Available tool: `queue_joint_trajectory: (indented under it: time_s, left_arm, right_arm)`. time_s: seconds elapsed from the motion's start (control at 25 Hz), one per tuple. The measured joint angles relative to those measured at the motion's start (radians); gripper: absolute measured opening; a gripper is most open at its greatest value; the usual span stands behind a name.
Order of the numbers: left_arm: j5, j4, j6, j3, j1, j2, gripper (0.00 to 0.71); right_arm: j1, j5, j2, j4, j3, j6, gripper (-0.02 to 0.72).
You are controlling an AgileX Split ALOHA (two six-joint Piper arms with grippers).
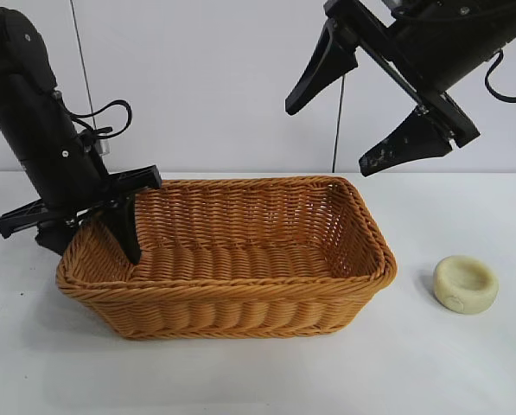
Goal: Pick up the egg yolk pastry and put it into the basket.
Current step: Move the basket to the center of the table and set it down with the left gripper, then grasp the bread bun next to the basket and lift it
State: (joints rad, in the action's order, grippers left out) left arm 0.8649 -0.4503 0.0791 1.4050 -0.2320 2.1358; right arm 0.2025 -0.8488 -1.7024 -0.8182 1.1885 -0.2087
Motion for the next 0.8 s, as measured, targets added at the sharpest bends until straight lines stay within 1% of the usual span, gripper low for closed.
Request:
queue_joint_trajectory:
  time_s: [0.04,0.08,0.2,0.32,0.44,0.56,0.72,0.8]
  left_arm:
    - [0.002,0.0,0.0,0.0,0.0,0.0,0.613]
    - [0.004,0.0,0.0,0.0,0.0,0.0,0.64]
    - [0.023,0.0,0.0,0.0,0.0,0.0,0.681]
    - [0.053,0.003,0.0,0.01,0.0,0.0,0.691]
    - [0.099,0.031,0.0,0.061,0.0,-0.001,0.692]
    - [0.18,0.085,0.005,0.141,0.0,-0.012,0.692]
    - [0.296,0.198,0.031,0.286,0.0,-0.026,0.692]
    - [0.332,0.243,0.049,0.354,0.0,-0.03,0.692]
  right_arm:
    - [0.0,0.0,0.0,0.0,0.0,0.0,0.675]
    - [0.0,0.0,0.0,0.0,0.0,0.0,0.675]
    - [0.0,0.0,0.0,0.0,0.0,0.0,0.675]
    - [0.0,0.0,0.0,0.0,0.0,0.0,0.675]
    - [0.0,0.0,0.0,0.0,0.0,0.0,0.675]
    - [0.0,0.0,0.0,0.0,0.0,0.0,0.675]
    - [0.0,0.0,0.0,0.0,0.0,0.0,0.675]
    - [0.0,0.0,0.0,0.0,0.0,0.0,0.675]
